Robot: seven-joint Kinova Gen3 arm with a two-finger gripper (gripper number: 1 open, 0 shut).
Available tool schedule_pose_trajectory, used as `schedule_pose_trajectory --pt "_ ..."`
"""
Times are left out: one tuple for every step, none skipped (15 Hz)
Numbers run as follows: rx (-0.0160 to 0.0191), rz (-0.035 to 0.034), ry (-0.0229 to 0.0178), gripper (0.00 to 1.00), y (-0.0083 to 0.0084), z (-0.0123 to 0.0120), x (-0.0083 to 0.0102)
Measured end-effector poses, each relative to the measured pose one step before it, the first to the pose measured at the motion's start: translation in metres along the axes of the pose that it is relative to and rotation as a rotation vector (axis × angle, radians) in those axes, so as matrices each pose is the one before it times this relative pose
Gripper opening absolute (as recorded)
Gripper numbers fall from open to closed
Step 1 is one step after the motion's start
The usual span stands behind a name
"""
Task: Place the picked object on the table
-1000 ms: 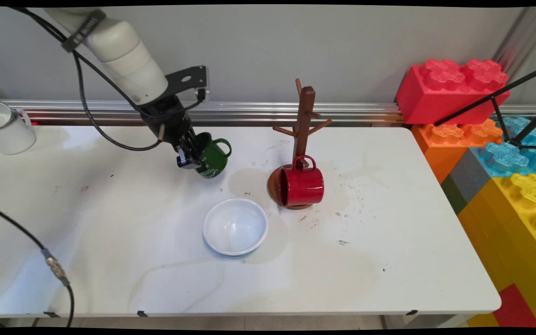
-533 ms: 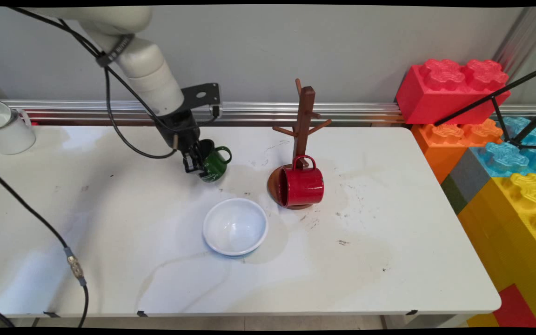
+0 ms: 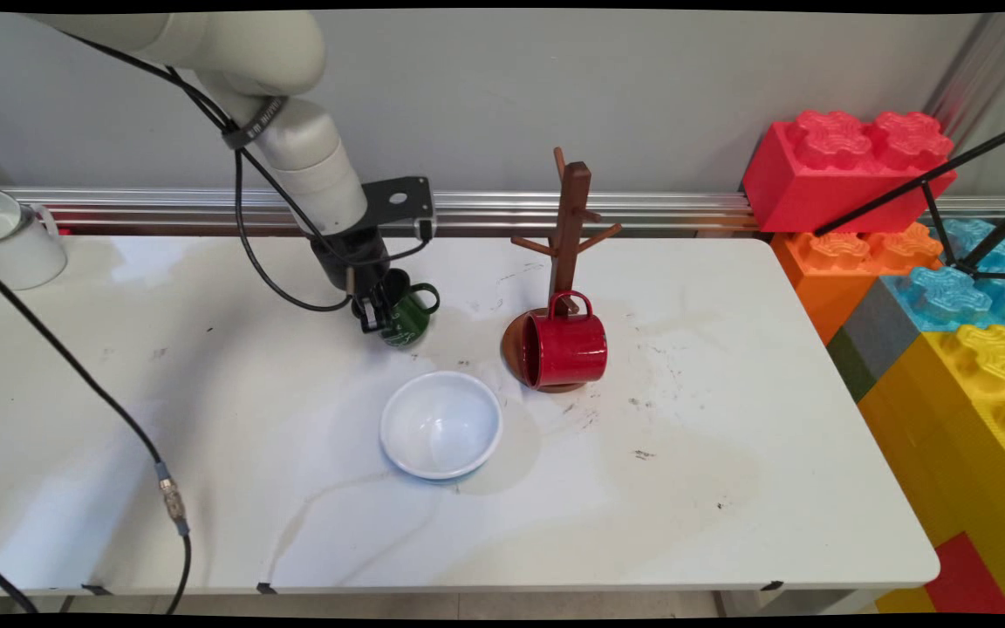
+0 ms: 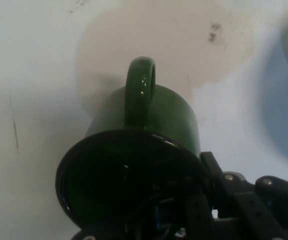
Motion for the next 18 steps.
schedule_pose_trajectory --pt "0.00366 -0.00028 -0.00586 0.00 0.00046 0.00263 0.00107" --pt "0.00288 -0.00021 -0.00492 0.00 0.00047 0.00203 0.00074" --pt "0.00300 -0.00076 -0.00569 0.00 0.00060 0.00211 0.00047" --pt "0.00176 -0.00133 -0.00469 0.00 0.00053 0.00164 0.00028" --pt "0.00170 -0.00176 -0.00442 0.00 0.00046 0.00147 0.00017" --pt "0.00145 -0.00335 -0.00448 0.00 0.00053 0.00176 0.00032" --pt "0.00068 -0.00289 -0.00324 0.00 0.00042 0.00128 0.00026" --pt "0.00019 -0.00310 -0.00140 0.00 0.00030 0.00095 0.00050" --pt "0.00048 -0.00511 -0.00100 1.00 0.00015 0.00100 0.00026" --pt "-0.00041 -0.00576 -0.00024 1.00 0.00011 0.00089 0.00026" --pt "-0.00074 -0.00582 0.00045 1.00 0.00007 0.00077 0.00027" --pt "-0.00050 -0.00453 0.00093 1.00 -0.00005 0.00049 0.00020" --pt "-0.00038 -0.00690 0.00173 1.00 -0.00018 0.00059 0.00027" --pt "-0.00020 -0.00473 0.00153 1.00 -0.00021 0.00038 0.00031" --pt "-0.00022 -0.00849 0.00297 1.00 -0.00050 0.00043 0.00056" --pt "-0.00092 -0.01033 0.00443 1.00 -0.00060 0.00029 0.00055" --pt "-0.00142 -0.00935 0.00485 1.00 -0.00036 0.00020 0.00060" --pt "-0.00145 -0.00802 0.00420 1.00 -0.00024 0.00001 0.00044"
